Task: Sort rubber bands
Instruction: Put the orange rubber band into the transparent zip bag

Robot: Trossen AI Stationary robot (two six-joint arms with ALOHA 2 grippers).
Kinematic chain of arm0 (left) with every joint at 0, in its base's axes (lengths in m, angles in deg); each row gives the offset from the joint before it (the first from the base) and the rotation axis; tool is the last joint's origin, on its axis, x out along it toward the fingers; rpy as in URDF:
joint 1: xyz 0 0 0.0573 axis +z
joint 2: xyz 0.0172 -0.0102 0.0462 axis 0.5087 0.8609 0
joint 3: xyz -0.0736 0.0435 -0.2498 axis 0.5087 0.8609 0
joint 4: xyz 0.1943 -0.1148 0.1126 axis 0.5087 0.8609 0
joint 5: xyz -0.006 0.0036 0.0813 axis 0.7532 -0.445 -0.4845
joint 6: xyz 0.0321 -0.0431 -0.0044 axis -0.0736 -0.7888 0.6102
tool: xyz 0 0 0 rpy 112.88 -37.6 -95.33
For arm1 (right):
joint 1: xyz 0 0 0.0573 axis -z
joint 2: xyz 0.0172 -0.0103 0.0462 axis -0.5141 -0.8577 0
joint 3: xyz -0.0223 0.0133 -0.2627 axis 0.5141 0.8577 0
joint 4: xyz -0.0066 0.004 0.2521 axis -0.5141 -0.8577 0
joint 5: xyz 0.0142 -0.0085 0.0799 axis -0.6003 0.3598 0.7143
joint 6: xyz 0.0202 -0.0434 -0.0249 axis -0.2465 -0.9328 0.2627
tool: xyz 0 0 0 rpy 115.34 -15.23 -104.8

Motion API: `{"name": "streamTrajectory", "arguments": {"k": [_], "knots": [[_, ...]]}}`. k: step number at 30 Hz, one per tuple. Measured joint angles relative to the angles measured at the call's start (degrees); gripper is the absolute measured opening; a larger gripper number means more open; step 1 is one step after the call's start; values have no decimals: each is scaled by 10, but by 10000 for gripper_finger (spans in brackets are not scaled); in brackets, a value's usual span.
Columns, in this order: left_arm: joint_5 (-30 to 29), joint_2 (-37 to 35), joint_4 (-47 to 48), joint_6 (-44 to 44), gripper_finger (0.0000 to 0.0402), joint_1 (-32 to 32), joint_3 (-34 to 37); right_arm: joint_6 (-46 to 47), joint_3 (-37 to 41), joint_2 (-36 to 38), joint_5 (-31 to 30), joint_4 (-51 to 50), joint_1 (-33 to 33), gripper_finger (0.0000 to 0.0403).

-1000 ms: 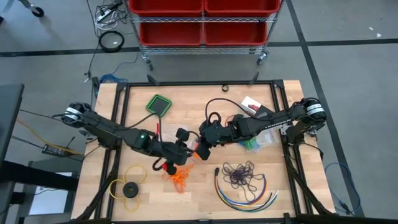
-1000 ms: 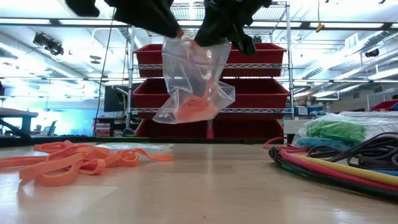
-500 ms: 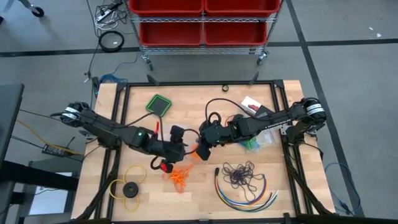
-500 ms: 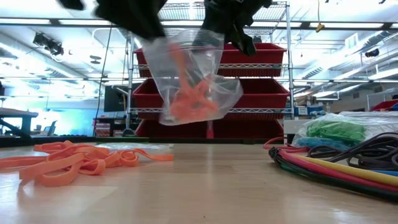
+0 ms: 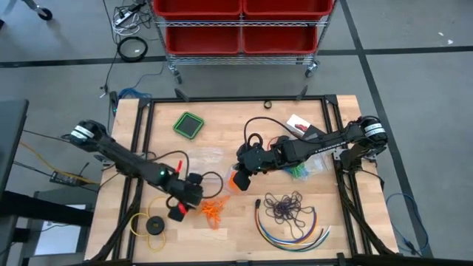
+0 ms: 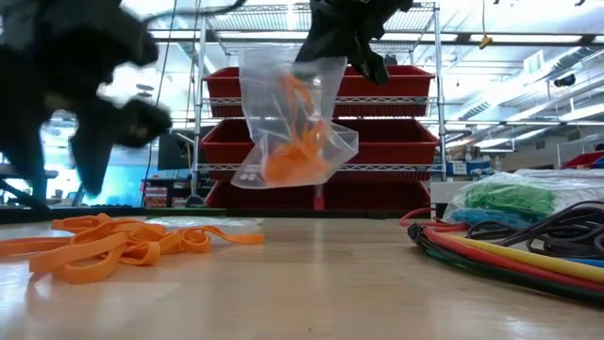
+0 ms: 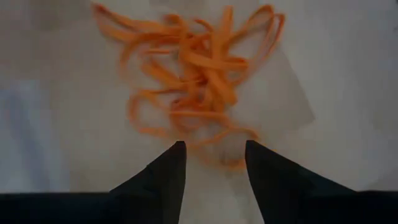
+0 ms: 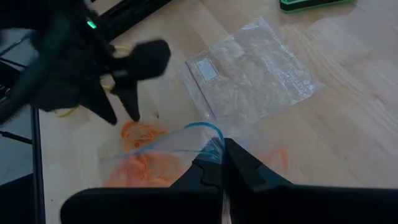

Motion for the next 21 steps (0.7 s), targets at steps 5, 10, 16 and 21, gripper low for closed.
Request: {"name": "streamTrajectory", "arguments": {"k": [5, 10, 16, 21], "knots": [[16, 1, -197, -89, 172, -3, 123, 0, 0, 0, 0, 0, 0, 0], [-5, 0, -350, -170, 172, -4, 208, 0, 0, 0, 0, 4, 0, 0], [-50, 0, -352, -183, 108, -4, 229, 0, 0, 0, 0, 5, 0, 0], [-64, 1, -342, -168, 11, -2, 229, -4, 0, 0, 0, 5, 0, 0]]}}
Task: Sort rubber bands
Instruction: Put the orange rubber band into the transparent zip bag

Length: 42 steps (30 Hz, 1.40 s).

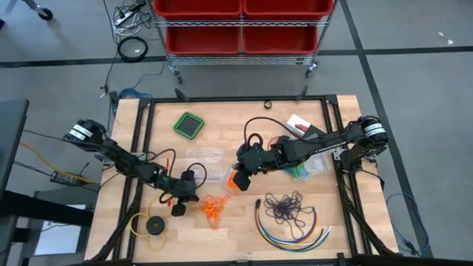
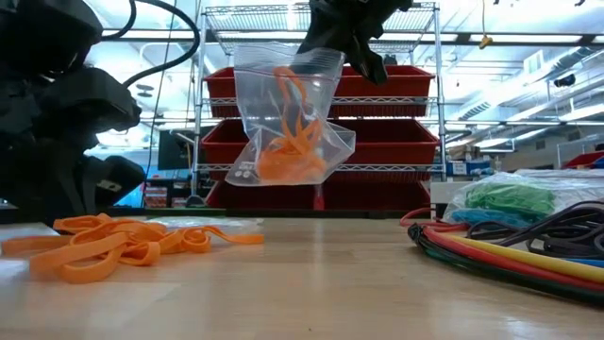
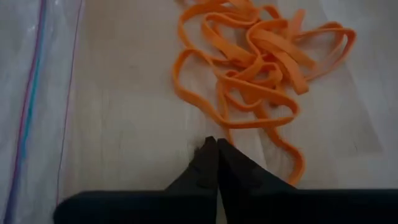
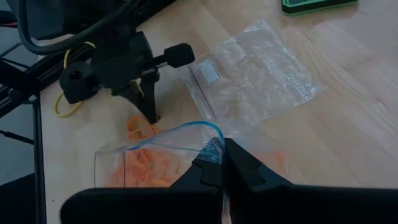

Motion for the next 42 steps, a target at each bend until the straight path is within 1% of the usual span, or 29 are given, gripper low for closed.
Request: {"name": "streamTrajectory", "arguments": {"k": [6, 8, 12, 14, 15, 18, 21, 25, 29, 32, 34, 37, 42], "knots": [[3, -7, 45, 53, 4, 0, -31, -1, 0, 0, 0, 0, 0, 0], [3, -13, 98, 79, 3, 0, -58, -1, 0, 0, 4, 0, 0, 0], [-14, -20, 257, 102, 2, 6, -124, -1, 0, 0, 6, 0, 0, 0], [-7, -20, 303, 90, 8, 7, -138, -1, 0, 0, 8, 0, 0, 0], [5, -20, 307, 84, 15, 7, -140, -2, 0, 0, 8, 0, 0, 0], [21, -20, 304, 68, 53, -7, -140, -5, 0, 0, 9, 0, 0, 0], [21, -20, 296, 48, 103, -26, -140, -5, 0, 0, 14, 0, 0, 0], [11, -20, 273, 36, 168, -42, -140, -6, 0, 0, 17, 0, -5, 0], [-1, -16, 258, 23, 212, -46, -140, -9, 0, 0, 27, 0, -10, 0], [-1, -10, 245, 7, 229, -51, -140, -15, 0, 0, 40, -1, -12, 0], [9, 3, 219, -10, 235, -55, -140, -19, 0, 0, 46, -1, -15, 0], [17, 29, 189, -35, 237, -65, -140, -26, 0, 0, 49, -1, -22, 0], [4, 83, 138, -88, 236, -72, -145, -31, 0, 0, 49, -1, -38, 0]]}}
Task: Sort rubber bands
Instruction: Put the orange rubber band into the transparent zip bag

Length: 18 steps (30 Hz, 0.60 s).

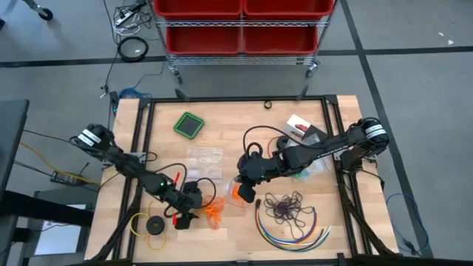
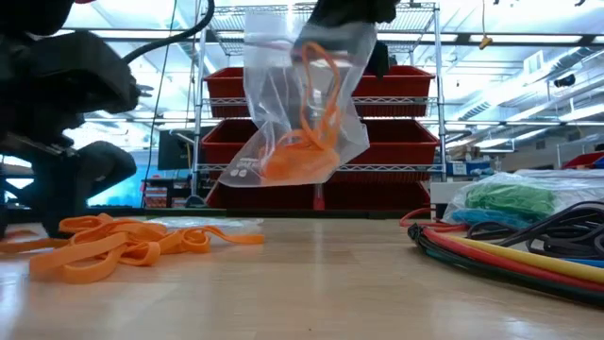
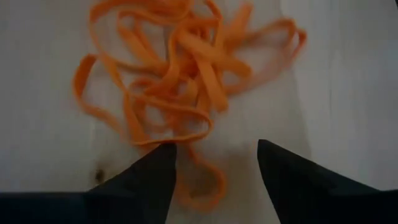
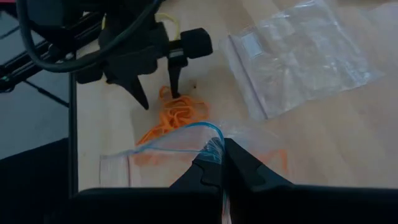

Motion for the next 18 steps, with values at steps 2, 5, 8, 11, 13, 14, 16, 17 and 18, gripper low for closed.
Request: {"name": "streamTrajectory", "arguments": {"k": [2, 5, 8, 11, 13, 14, 16, 17, 18], "knots": [[-22, 13, -12, -30, 233, -1, -2, 0, 0, 0, 0, 0, -7, 0], [-48, 17, -11, -58, 202, -2, -2, -4, 0, 0, 1, 0, -19, 0], [-68, 18, -5, -62, 128, -2, -1, -6, 0, 0, 6, 0, -29, 0], [-81, 19, 5, -63, 30, -3, 0, -9, 0, 0, 6, -1, -37, 0], [-88, 18, 6, -66, 12, -9, 0, -11, 0, 0, 9, -1, -42, 0], [-89, 14, 8, -66, 8, -13, 0, -11, 0, 0, 10, -1, -45, 0], [-83, 5, 24, -66, 5, -19, -13, -11, 0, 0, 10, -2, -50, 0], [-77, -2, 34, -60, 4, -23, -21, -11, 0, 0, 10, -4, -53, 0], [-67, -11, 47, -52, 4, -28, -31, -11, 0, 0, 11, -5, -55, 0]]}}
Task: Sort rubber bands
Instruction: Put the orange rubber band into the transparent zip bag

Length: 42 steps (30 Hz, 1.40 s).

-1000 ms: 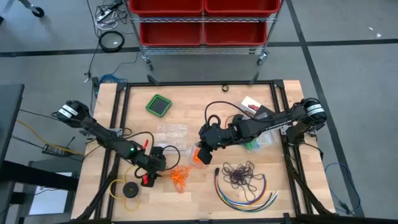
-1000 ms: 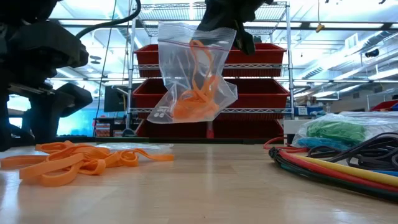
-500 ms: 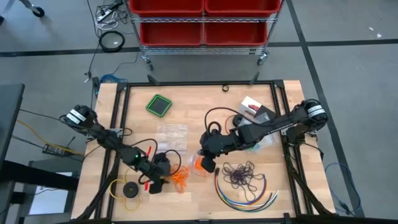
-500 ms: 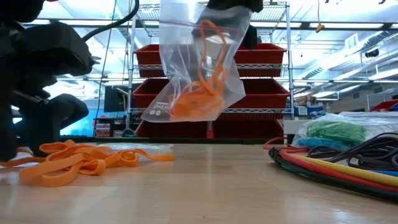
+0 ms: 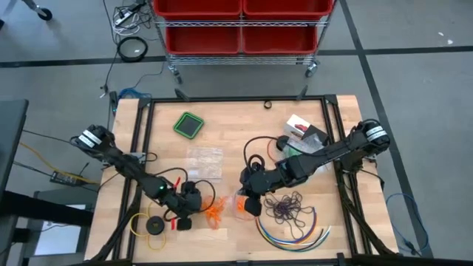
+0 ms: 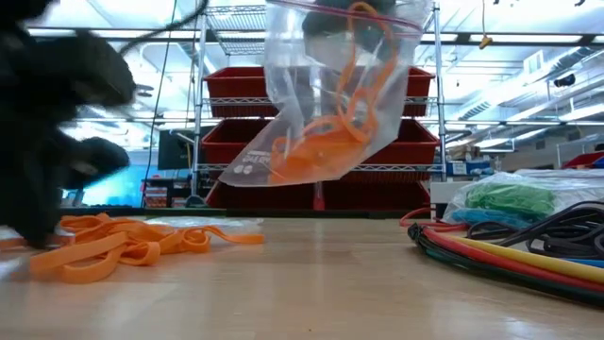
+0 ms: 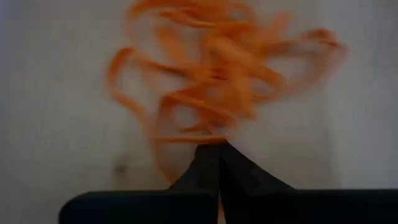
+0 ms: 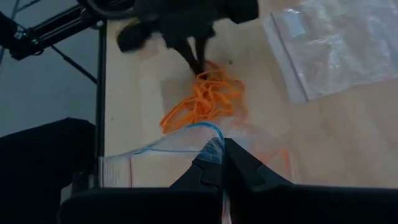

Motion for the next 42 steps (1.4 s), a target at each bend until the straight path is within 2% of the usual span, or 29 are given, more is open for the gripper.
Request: {"name": "streamTrajectory", "arguments": {"k": [4, 9, 14, 19, 25, 31, 39, 42], "knots": [[14, -44, 62, 38, 2, -11, -73, 0, 0, 0, 5, 0, -5, 0], [-29, -72, 193, 79, 2, -16, -167, 0, 0, 0, 9, 2, -11, 0], [-58, -76, 231, 138, 1, -13, -237, 0, 0, 0, 9, 3, -13, 0], [-91, -77, 176, 221, 1, -13, -274, 4, 0, 0, 9, 8, -4, 0], [-92, -73, 48, 319, 1, 2, -281, 17, 0, 0, 9, 25, 12, 0], [-24, -31, -62, 381, 0, 40, -281, 26, 0, 0, 9, 38, 21, 0], [-23, 41, -59, 380, 2, 91, -281, 25, 0, 0, 10, 43, 23, 0], [-84, 48, -37, 370, 3, 93, -281, 21, 0, 0, 10, 42, 23, 0]]}}
